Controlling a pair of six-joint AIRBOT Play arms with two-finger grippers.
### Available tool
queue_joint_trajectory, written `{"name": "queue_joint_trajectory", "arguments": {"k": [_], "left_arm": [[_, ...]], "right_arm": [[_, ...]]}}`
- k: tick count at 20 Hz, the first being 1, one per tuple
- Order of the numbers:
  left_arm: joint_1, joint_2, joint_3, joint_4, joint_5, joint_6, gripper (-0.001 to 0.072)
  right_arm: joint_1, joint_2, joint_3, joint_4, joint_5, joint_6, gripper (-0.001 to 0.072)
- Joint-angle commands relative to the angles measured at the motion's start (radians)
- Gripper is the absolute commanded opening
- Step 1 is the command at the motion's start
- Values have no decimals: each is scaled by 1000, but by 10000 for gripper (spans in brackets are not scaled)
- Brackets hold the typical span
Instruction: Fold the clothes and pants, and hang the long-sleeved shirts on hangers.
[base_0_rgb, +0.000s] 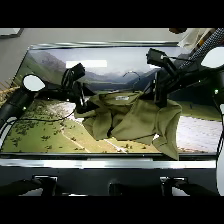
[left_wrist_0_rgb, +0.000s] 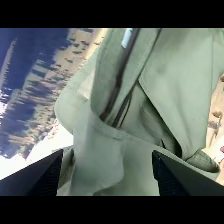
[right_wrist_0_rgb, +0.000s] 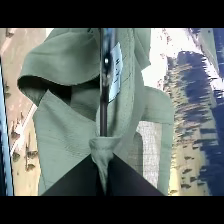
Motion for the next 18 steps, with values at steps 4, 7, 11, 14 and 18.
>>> {"name": "queue_joint_trajectory", "arguments": {"k": [4, 7, 11, 14, 18], "left_arm": [[-3, -34, 1, -2, 13, 2, 229], [-1, -33, 6, -1, 36, 2, 21], [-1, -31, 14, 1, 75, 2, 18], [-1, -25, 14, 1, 127, 2, 17], [-1, -23, 14, 1, 134, 16, 16]], "right_arm": [[1, -1, 0, 22, 4, -3, 27], [1, -1, 0, 19, 4, -2, 27], [1, -1, 0, -11, 3, 3, 45], [0, 2, 0, -53, -9, 78, 158], [0, 6, 0, -133, -24, 129, 227]]}}
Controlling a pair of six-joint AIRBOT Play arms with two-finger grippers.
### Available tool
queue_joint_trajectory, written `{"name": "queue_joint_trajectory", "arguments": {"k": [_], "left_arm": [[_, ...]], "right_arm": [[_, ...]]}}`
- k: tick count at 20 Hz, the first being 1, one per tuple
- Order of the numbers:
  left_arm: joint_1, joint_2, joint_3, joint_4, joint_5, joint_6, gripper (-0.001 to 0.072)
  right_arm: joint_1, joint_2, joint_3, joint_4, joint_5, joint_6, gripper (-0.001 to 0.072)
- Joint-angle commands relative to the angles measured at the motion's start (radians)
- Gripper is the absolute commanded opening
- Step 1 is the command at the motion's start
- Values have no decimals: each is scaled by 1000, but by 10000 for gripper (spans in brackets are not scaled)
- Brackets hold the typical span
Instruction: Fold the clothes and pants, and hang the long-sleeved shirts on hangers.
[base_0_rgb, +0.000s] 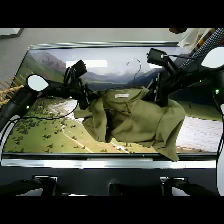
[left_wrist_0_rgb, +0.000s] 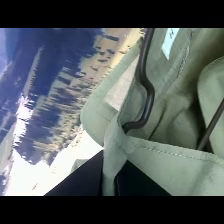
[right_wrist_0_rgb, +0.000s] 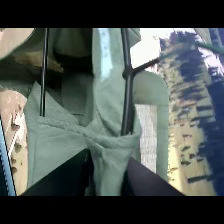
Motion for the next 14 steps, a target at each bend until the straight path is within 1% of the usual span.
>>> {"name": "queue_joint_trajectory", "arguments": {"k": [1, 3, 6, 7, 8, 10, 11, 14], "left_arm": [[0, 2, 1, 1, 15, 10, 16], [0, 2, 1, 5, 17, 13, 16], [0, 8, 1, 51, 51, 13, 15], [0, 12, 1, 69, 64, 13, 16], [0, 14, 1, 77, 70, 13, 16], [0, 16, 1, 80, 71, 13, 16], [0, 18, 1, 80, 72, 13, 15], [0, 25, 1, 80, 76, 13, 15]], "right_arm": [[0, 6, 0, -87, -13, 64, 227], [-1, 14, 0, -137, -14, 88, 228], [-1, 38, 0, -172, -23, 95, 226], [-1, 48, 0, -187, -23, 104, 208], [-1, 58, 0, -206, -23, 113, 168], [-1, 77, 0, -238, -22, 121, 55], [-1, 85, 0, -253, -21, 122, 32], [-1, 94, 0, -272, -10, 164, 32]]}}
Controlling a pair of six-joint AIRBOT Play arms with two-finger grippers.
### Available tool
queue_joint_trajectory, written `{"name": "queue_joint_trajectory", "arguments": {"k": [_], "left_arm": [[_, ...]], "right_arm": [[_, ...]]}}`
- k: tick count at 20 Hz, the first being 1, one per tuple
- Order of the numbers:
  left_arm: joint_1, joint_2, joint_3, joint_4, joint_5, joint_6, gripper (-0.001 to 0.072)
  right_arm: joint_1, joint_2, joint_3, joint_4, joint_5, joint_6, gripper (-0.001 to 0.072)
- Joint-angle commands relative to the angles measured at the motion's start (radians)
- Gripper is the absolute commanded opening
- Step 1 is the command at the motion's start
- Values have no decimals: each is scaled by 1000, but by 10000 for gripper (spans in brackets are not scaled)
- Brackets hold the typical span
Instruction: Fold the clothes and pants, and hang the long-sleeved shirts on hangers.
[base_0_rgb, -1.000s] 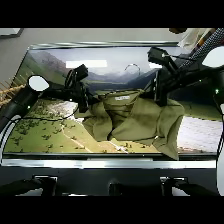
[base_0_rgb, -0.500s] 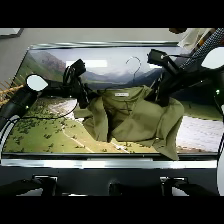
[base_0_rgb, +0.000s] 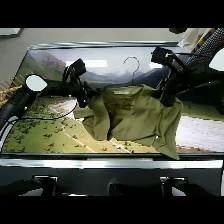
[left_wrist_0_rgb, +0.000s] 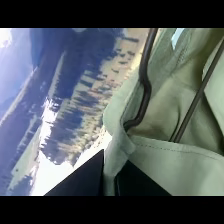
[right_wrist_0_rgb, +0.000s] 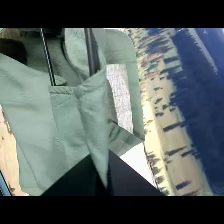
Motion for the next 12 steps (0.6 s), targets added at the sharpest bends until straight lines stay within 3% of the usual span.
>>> {"name": "queue_joint_trajectory", "arguments": {"k": [1, 2, 4, 11, 12], "left_arm": [[4, 10, 0, 18, 14, -4, 16], [7, 14, 0, 18, 14, -4, 16], [22, 22, 0, 18, 14, -4, 16], [45, 35, 0, 17, 14, -7, 16], [45, 36, 0, 17, 14, -7, 16]], "right_arm": [[-1, 13, 0, -58, 17, 43, 33], [-1, 13, 0, -61, 17, 44, 41], [-1, 13, 0, -68, 16, 53, 150], [-1, 13, 0, -66, 10, 70, 154], [-1, 13, 0, -67, 8, 69, 181]]}}
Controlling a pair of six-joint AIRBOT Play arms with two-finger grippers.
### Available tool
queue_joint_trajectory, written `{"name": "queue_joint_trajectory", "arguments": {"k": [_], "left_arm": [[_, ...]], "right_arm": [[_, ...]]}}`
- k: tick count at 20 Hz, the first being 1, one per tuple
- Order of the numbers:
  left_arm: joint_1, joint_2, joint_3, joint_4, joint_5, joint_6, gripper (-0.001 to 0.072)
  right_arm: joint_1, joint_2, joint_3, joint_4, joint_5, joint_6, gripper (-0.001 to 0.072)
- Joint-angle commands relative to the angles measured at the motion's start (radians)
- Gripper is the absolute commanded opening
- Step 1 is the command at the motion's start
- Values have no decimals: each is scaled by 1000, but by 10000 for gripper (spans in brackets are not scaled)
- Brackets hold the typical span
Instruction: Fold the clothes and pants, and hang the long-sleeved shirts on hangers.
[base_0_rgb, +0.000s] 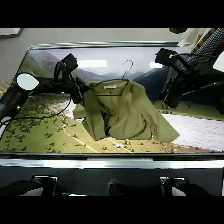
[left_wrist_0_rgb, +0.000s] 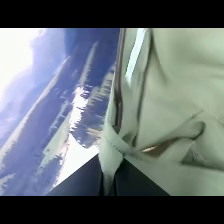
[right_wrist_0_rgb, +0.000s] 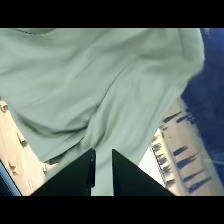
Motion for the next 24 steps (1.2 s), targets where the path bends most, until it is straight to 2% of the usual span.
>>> {"name": "queue_joint_trajectory", "arguments": {"k": [1, 4, 7, 10, 13, 16, 21, 24], "left_arm": [[2, 6, 0, -3, -3, 3, 16], [3, 18, 0, -22, -4, 3, 15], [2, 46, 0, -47, -13, 3, 16], [2, 78, 0, -119, -14, 4, 15], [2, 100, 0, -135, -54, 4, 15], [0, 119, 0, -140, -82, 3, 15], [-12, 131, 0, -172, -102, 3, 15], [-31, 131, 0, -171, -113, 3, 15]], "right_arm": [[0, 1, 0, 1, -14, 6, 224], [-15, 1, 0, 8, -69, 5, 283], [-170, -5, 0, 120, -86, 3, 332], [-316, -37, 0, 340, -72, -67, 495], [-321, -84, 0, 361, -25, -180, 500], [-322, -127, 0, 376, -35, -190, 500], [-322, -174, 0, 456, -53, -301, 500], [-321, -196, 0, 504, -79, -315, 500]]}}
